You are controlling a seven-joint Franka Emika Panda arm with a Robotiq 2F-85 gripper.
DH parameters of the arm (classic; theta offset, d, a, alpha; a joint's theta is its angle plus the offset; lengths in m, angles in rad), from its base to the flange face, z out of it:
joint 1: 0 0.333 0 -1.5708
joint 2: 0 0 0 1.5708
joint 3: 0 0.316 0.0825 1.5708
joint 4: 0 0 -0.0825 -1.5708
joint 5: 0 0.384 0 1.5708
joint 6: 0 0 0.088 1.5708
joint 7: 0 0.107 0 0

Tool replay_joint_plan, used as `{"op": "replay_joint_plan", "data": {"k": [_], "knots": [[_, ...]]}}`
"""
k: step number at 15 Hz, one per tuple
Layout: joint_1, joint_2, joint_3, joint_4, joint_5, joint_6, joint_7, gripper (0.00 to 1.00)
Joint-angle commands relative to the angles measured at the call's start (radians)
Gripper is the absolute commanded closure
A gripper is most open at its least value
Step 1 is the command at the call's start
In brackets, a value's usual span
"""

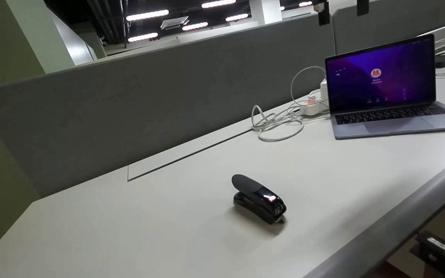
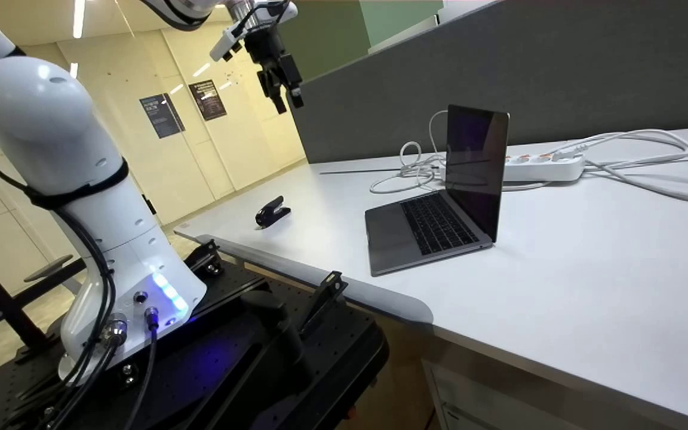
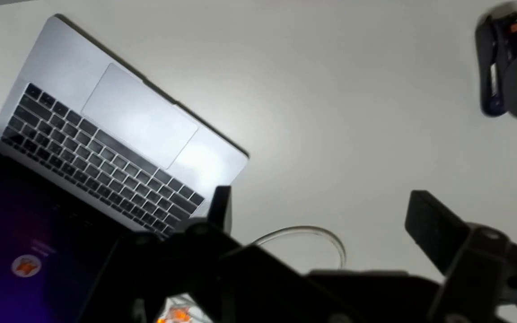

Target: Close the laptop.

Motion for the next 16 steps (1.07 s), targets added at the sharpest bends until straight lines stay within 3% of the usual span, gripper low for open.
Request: {"op": "replay_joint_plan", "data": {"k": [1, 5, 7, 9, 10, 16], "knots": [[-0.09, 0.012, -0.011, -0.008, -0.105, 0.118, 0.114, 0.0], [-0.204, 0.041, -0.034, 0.006, -0.203, 0.252, 0.211, 0.0], [-0.246, 0.057, -0.06, 0.022, -0.196, 0.285, 0.241, 0.0], [-0.24, 0.068, -0.116, 0.039, -0.107, 0.259, 0.19, 0.0], [-0.237, 0.046, -0.093, 0.007, -0.151, 0.274, 0.179, 0.0], [-0.245, 0.077, -0.124, 0.027, -0.116, 0.284, 0.191, 0.0]]}}
